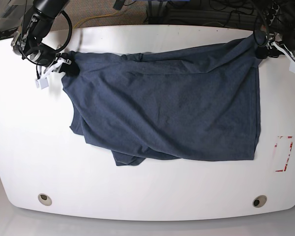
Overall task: Fold the T-shirt properly
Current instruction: 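Regrasp the shirt edge with the left gripper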
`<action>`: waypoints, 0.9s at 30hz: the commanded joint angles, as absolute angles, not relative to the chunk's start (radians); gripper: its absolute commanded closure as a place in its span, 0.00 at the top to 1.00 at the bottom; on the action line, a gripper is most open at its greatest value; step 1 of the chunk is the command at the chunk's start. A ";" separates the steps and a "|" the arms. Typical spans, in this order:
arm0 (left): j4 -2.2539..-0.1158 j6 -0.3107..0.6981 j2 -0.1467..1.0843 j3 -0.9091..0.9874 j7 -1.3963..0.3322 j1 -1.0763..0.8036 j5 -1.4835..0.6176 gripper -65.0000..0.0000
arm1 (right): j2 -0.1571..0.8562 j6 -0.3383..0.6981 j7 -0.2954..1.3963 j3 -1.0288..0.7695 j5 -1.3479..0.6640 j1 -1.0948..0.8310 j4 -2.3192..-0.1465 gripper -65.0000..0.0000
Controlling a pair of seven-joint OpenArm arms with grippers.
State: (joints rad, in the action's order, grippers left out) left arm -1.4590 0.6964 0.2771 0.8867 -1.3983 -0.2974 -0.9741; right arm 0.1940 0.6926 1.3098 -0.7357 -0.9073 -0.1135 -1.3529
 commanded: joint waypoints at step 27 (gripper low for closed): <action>-1.385 0.698 0.292 0.696 -1.396 -0.147 -0.848 0.15 | 0.206 0.698 1.302 -0.737 -0.918 -0.110 -1.369 0.00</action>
